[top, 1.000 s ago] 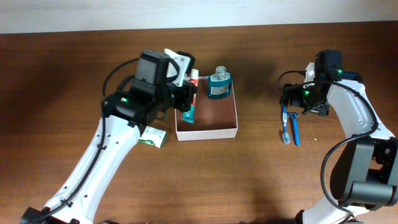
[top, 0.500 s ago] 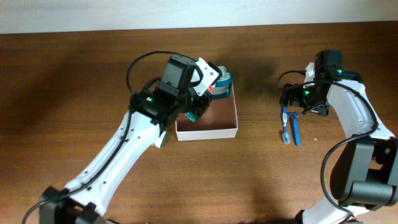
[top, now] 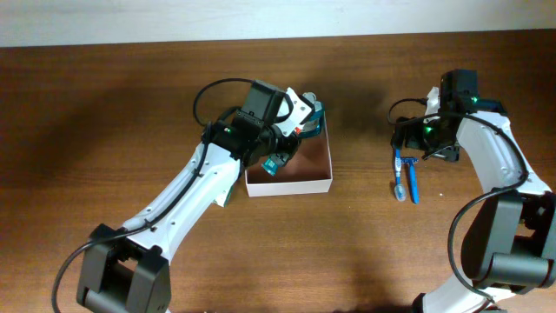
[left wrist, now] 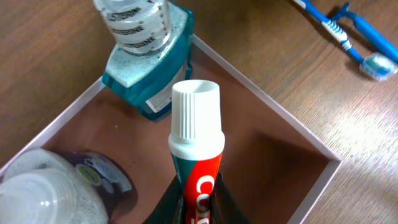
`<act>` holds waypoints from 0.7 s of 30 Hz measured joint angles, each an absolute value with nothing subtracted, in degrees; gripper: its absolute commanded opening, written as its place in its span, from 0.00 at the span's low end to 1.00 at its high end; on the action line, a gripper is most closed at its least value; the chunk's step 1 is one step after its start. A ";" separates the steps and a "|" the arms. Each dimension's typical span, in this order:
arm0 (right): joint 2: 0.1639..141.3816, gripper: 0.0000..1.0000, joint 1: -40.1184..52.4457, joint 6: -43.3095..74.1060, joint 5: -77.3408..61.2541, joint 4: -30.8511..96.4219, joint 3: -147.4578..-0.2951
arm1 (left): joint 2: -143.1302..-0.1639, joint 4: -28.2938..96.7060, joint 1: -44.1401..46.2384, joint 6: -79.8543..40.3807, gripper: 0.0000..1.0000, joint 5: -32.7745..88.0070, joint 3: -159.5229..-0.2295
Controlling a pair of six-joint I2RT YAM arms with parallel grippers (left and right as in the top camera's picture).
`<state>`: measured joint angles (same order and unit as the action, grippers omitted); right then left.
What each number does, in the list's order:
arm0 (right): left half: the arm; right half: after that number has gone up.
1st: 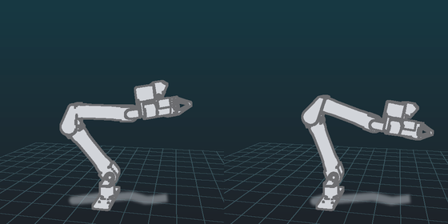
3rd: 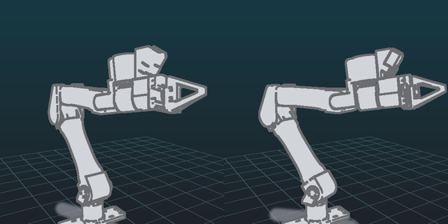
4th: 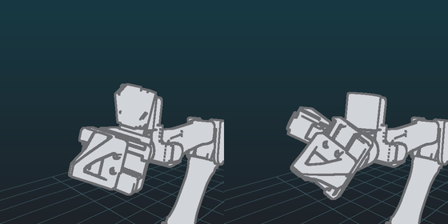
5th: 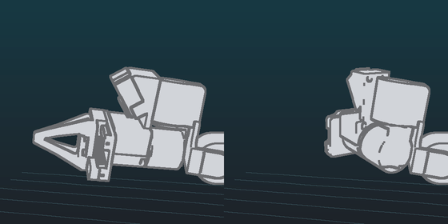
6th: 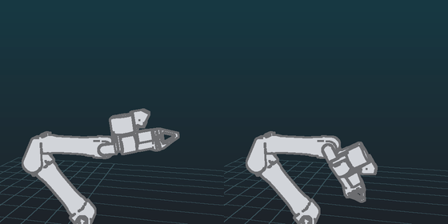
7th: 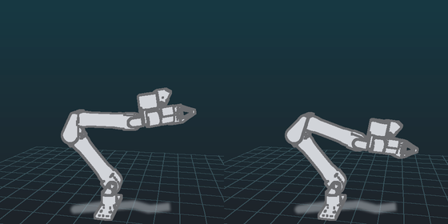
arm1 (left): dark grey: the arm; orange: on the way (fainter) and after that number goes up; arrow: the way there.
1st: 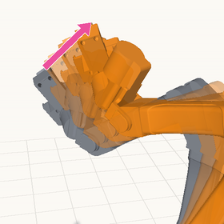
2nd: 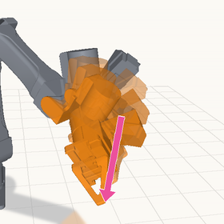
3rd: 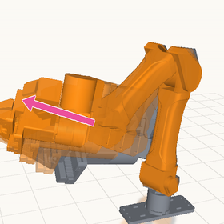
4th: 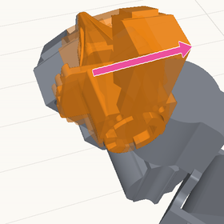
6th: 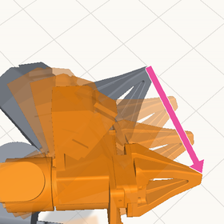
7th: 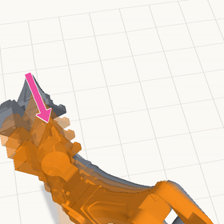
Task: Pack container
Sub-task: 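Lower the toothpaste into the box front and open the left gripper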
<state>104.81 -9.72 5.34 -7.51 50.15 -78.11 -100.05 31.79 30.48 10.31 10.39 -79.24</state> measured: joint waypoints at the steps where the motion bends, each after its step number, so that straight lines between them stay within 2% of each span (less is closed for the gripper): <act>1: 104.81 0.99 -9.72 5.32 -7.51 50.13 -78.11 | -100.05 31.59 30.48 8.69 0.01 10.41 -79.24; 13: 104.81 0.99 -9.72 5.34 -7.53 50.15 -78.11 | -100.07 31.11 33.76 -19.70 0.01 -3.90 -79.24; 21: 104.81 0.99 -9.72 5.34 -7.53 50.15 -78.11 | -103.96 30.92 36.32 -25.87 0.01 -11.46 -79.24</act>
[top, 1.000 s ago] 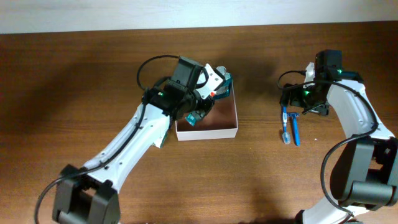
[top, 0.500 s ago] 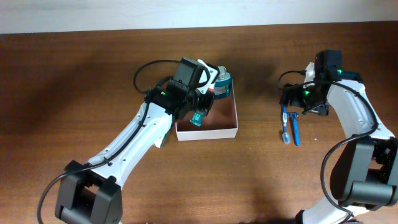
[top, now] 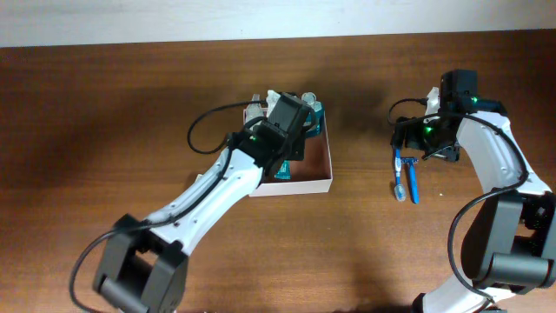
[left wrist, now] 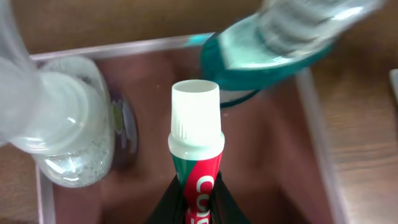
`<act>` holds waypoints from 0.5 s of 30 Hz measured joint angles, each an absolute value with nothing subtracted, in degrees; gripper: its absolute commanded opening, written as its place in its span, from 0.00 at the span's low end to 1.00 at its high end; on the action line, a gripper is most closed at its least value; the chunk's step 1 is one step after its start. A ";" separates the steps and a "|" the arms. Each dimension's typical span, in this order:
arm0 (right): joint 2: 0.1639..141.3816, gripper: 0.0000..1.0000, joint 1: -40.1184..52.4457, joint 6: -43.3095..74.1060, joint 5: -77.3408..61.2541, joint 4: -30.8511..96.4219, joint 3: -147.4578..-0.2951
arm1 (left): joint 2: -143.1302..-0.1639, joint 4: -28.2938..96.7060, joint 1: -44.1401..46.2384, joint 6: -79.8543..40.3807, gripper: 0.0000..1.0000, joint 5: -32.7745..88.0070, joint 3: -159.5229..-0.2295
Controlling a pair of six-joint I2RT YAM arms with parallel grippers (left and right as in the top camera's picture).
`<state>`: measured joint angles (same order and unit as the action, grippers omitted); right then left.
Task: Pack container
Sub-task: 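Lower the toothpaste into the box front and open the left gripper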
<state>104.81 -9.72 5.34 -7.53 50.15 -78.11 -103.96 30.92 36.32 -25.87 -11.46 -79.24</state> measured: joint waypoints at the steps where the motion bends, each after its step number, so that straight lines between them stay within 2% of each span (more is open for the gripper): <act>1: 104.81 0.99 -9.72 5.37 -7.51 50.15 -78.11 | -104.77 30.89 36.32 -26.13 0.00 -11.64 -79.24; 15: 104.81 0.99 -9.72 5.37 -7.53 50.15 -78.11 | -108.97 28.38 36.32 -26.87 0.00 -12.49 -79.24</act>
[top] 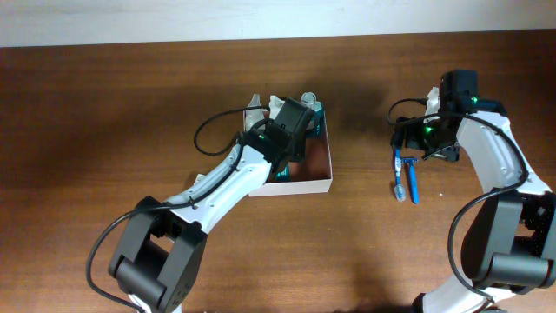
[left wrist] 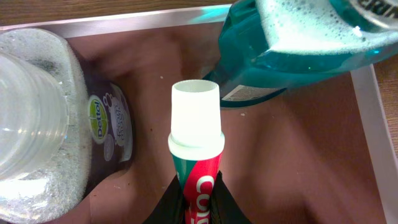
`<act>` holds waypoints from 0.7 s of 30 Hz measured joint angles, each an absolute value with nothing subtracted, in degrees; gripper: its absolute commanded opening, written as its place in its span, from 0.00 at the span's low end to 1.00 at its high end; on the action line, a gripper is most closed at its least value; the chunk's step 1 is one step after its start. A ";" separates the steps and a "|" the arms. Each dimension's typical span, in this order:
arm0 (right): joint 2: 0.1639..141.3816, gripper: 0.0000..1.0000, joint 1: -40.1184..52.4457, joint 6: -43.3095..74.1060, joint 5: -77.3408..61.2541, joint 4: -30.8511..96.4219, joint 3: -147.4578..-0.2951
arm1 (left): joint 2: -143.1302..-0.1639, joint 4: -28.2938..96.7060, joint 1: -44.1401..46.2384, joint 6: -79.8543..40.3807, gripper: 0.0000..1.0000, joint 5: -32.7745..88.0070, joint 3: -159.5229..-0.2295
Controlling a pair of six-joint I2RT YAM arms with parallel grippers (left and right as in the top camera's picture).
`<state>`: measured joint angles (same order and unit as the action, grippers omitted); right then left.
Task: Pack container
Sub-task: 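Lower the toothpaste into the box front and open the left gripper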
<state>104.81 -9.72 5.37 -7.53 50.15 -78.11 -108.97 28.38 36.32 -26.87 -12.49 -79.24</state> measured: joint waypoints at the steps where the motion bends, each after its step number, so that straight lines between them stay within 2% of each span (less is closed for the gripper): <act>1: 104.81 0.99 -9.72 5.34 -7.51 50.15 -78.11 | -108.99 28.36 36.32 -26.87 0.01 -12.49 -79.24; 12: 104.81 0.99 -9.72 5.34 -7.51 50.15 -78.11 | -112.99 27.59 36.32 -26.85 0.02 -12.99 -79.24; 14: 104.81 0.99 -9.72 5.34 -7.51 50.15 -78.11 | -112.99 27.38 36.32 -26.85 0.15 -13.17 -79.24; 18: 104.81 0.99 -9.72 5.37 -7.53 50.15 -78.11 | -112.99 27.16 36.32 -27.24 0.35 -13.34 -79.26; 21: 104.81 0.99 -9.72 5.37 -7.51 50.15 -78.11 | -113.01 27.14 36.32 -27.24 0.36 -13.52 -79.24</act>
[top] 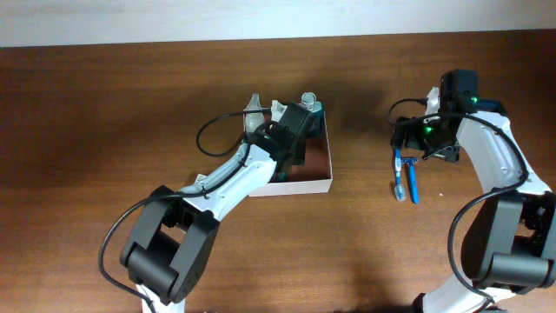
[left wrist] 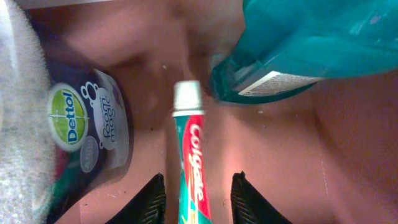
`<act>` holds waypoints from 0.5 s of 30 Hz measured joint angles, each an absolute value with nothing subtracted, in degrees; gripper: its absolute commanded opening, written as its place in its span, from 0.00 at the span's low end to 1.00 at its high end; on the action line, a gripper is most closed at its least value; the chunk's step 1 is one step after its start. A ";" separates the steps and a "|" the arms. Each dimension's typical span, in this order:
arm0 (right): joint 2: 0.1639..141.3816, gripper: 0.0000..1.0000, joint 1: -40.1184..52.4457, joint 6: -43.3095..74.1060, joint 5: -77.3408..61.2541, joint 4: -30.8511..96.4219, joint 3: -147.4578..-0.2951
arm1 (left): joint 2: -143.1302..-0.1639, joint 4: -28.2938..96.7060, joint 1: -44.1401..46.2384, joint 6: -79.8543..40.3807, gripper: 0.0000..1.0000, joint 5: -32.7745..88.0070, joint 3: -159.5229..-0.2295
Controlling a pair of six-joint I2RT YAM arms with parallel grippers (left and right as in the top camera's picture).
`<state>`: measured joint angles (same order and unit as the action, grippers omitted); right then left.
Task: Pack container
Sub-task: 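Lower the toothpaste into the box front and open the left gripper, then withdraw the left gripper left toward the green Dettol soap bar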
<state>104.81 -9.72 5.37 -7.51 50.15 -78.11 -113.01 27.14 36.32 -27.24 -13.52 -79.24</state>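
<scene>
A red, green and white Colgate toothpaste tube [left wrist: 191,155] lies on the floor of the white box [top: 317,184], cap pointing away from the camera. My left gripper [left wrist: 199,179] is down inside the box, open, with one jaw on each side of the tube and clear of it. A teal mouthwash bottle [left wrist: 311,43] stands to the tube's right and a Dettol soap bottle [left wrist: 81,124] to its left. Off to the right of the box my right gripper [top: 408,139] hovers over the table, too small to read.
A blue toothbrush [top: 399,178] and a blue razor [top: 412,183] lie side by side on the brown table just below the right gripper. The box walls and the two bottles stand close around the left gripper.
The left gripper has opened and let go of the toothpaste tube, which now lies on the box floor between the bottles. The right arm has not moved.
The left gripper held the toothpaste tube above the box, cap forward. It then had it over the gap between the soap and mouthwash bottles, then lower in that gap. Now the tube rests on the floor and the jaws stand apart.
</scene>
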 measured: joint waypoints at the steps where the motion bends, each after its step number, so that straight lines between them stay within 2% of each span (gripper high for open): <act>1: 104.81 0.99 -9.72 5.37 -7.51 50.15 -78.11 | -112.99 27.11 36.32 -27.24 0.36 -13.54 -79.26; 15: 104.81 0.99 -9.72 5.34 -7.51 50.15 -78.11 | -109.45 28.47 36.32 -27.27 0.36 -13.52 -79.26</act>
